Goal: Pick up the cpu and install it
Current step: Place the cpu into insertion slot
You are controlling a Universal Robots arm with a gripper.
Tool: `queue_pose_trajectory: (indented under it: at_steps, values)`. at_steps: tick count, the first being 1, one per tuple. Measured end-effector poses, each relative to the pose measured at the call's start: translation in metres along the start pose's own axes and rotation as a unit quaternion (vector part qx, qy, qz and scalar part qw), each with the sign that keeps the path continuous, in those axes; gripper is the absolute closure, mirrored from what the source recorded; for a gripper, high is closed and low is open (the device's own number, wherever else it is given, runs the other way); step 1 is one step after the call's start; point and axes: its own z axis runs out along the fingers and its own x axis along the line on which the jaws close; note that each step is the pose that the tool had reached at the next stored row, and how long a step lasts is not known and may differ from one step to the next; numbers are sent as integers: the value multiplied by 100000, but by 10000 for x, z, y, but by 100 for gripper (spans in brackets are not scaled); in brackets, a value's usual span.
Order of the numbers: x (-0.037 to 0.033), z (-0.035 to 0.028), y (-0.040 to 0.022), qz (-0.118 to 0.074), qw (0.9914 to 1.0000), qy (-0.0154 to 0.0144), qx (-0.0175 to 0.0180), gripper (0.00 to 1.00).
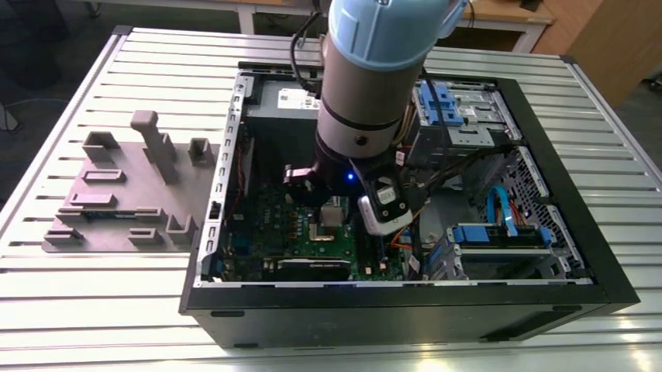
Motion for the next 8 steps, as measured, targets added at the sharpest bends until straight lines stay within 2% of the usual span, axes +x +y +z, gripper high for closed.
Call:
queue_pose_trajectory:
  at_steps: [3,8]
  values:
    - [-4,53,-41,-203,99999,281,7,53]
    - [41,141,-49,-1420,99989,358,71,53]
